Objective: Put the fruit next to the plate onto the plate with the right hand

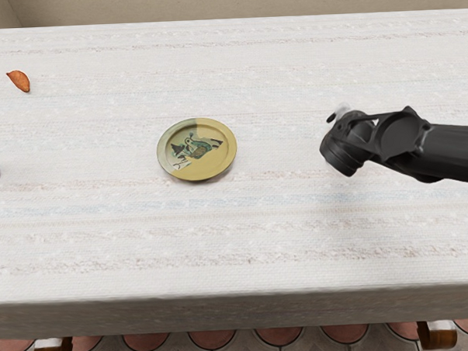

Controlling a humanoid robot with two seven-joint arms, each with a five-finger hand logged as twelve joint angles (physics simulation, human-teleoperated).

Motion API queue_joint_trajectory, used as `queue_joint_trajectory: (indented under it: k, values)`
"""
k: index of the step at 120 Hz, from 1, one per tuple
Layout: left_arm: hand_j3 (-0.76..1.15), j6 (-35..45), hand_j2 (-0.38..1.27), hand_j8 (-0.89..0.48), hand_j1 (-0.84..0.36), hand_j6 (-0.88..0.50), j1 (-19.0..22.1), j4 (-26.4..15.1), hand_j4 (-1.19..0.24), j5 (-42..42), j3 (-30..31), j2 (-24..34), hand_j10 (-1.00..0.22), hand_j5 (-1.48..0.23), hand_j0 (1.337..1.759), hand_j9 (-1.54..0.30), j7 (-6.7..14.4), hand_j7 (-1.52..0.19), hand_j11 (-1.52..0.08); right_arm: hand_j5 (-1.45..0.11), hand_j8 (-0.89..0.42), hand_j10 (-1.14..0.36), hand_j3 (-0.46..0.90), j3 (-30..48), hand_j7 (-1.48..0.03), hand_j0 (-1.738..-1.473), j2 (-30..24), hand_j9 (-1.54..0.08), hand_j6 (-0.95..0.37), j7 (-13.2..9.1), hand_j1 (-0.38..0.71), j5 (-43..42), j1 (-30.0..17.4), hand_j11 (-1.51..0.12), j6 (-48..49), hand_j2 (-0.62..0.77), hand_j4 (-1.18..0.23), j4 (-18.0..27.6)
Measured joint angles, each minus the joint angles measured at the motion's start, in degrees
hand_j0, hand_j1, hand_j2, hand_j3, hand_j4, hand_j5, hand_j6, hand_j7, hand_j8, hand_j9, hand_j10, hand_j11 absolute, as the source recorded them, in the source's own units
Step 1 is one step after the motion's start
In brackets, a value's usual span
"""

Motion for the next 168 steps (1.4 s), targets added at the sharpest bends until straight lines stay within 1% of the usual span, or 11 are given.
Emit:
queue_joint_trajectory:
  k: [14, 33, 39, 46, 60, 66, 83, 98, 116, 160, 168]
  values:
    - [0.00, 0.00, 0.00, 0.00, 0.35, 0.00, 0.00, 0.00, 0.00, 0.00, 0.01, 0.00, 0.00, 0.00, 1.658, 0.00, 0.00, 0.00, 0.00, -0.46, -0.33, -0.34, 0.00, 0.02, -0.46, -1.658, 0.00, -0.50, -0.36, 0.01, 0.08, -0.04, 0.16, -0.49, -0.01, -0.07, -0.36, -0.04]
    - [0.00, 0.00, 0.00, 0.00, 0.35, 0.00, 0.00, 0.00, 0.00, 0.00, 0.00, 0.00, 0.00, 0.00, 1.658, 0.00, 0.00, 0.00, 0.00, -0.60, -0.44, -0.45, 0.00, 1.13, -0.60, -1.658, 0.05, -0.62, -0.46, 0.01, 0.20, 0.12, -0.04, -0.61, 0.15, -0.09, -0.46, 0.10]
    - [0.00, 0.00, 0.00, 0.00, 0.35, 0.00, 0.00, 0.00, 0.00, 0.00, 0.00, 0.00, 0.00, 0.00, 1.658, 0.00, 0.00, 0.00, 0.00, -0.69, -0.39, -0.44, 0.00, 3.46, -0.70, -1.657, -0.17, -0.72, -0.55, -0.03, 0.28, 0.06, -0.52, -0.72, 1.39, -0.01, -0.55, 0.12]
    - [0.00, 0.00, 0.00, 0.00, 0.35, 0.00, 0.00, 0.00, 0.00, 0.00, 0.01, 0.00, 0.00, 0.00, 1.658, 0.00, 0.00, 0.00, 0.00, -0.77, -0.35, -0.36, 0.00, 7.38, -0.81, -1.654, -0.95, -0.81, -0.53, -0.11, 0.32, -0.19, -1.49, -0.85, 3.72, 0.06, -0.66, -0.03]
    - [0.00, 0.00, 0.00, 0.00, 0.35, 0.00, 0.00, 0.00, 0.00, 0.00, 0.02, 0.00, 0.00, 0.00, 1.658, 0.00, 0.00, 0.00, 0.00, -0.93, -0.39, -0.44, 0.00, 16.12, -0.95, -1.653, -5.31, -0.96, -0.64, -0.02, 0.33, 0.31, -3.17, -0.95, 8.09, 0.29, -0.75, -0.07]
    - [0.00, 0.00, 0.00, 0.00, 0.35, 0.00, 0.00, 0.00, 0.00, 0.00, 0.02, 0.00, 0.00, 0.00, 1.658, 0.00, 0.00, 0.00, 0.00, -0.97, -0.41, -0.47, 0.00, 20.66, -0.99, -1.653, -8.40, -1.00, -0.68, 0.00, 0.32, 0.44, -4.17, -1.00, 11.52, 0.36, -0.78, -0.09]
    - [0.00, 0.00, 0.00, 0.00, 0.35, 0.00, 0.00, 0.00, 0.00, 0.00, 0.00, 0.00, 0.00, 0.00, 1.658, 0.00, 0.00, 0.00, 0.00, -1.06, -0.42, -0.47, 0.00, 33.41, -1.06, -1.652, -15.46, -1.08, -0.70, 0.01, 0.29, 0.99, -8.15, -1.09, 25.08, 0.36, -0.82, -2.19]
    - [0.00, 0.00, 0.00, 0.00, 0.35, 0.00, 0.00, 0.00, 0.00, 0.00, 0.00, 0.00, 0.00, 0.00, 1.658, 0.00, 0.00, 0.00, 0.00, -1.11, -0.42, -0.47, 0.00, 46.46, -1.10, -1.652, -17.83, -1.11, -0.72, 0.02, 0.28, 5.49, -12.78, -1.13, 43.74, 0.38, -0.84, -7.35]
    - [0.00, 0.01, 0.00, 0.00, 0.35, 0.00, 0.00, 0.00, 0.00, 0.00, -0.01, 0.00, 0.00, 0.00, 1.658, 0.00, 0.00, 0.00, 0.00, -1.15, -0.42, -0.49, 0.00, 54.36, -1.12, -1.651, -19.55, -1.13, -0.78, 0.01, 0.31, 12.34, -15.43, -1.15, 56.84, 0.55, -0.84, -8.90]
    - [0.00, 0.00, 0.00, 0.00, 0.35, 0.00, 0.00, 0.00, 0.00, 0.00, -0.01, 0.00, 0.00, 0.00, 1.658, 0.00, 0.00, 0.00, 0.00, -1.16, -0.43, -0.51, 0.00, 57.37, -1.13, -1.653, -4.24, -1.13, -0.81, -0.01, 0.27, 13.26, -15.01, -1.14, 60.70, 0.50, -0.86, -9.88]
    - [0.00, 0.00, 0.00, 0.00, 0.35, 0.00, 0.00, 0.00, 0.00, 0.00, 0.00, 0.00, 0.00, 0.00, 1.658, 0.00, 0.00, 0.00, 0.00, -1.17, -0.43, -0.50, 0.00, 57.38, -1.13, -1.653, -1.11, -1.13, -0.81, 0.00, 0.29, 12.60, -14.23, -1.14, 60.71, 0.55, -0.86, -11.51]
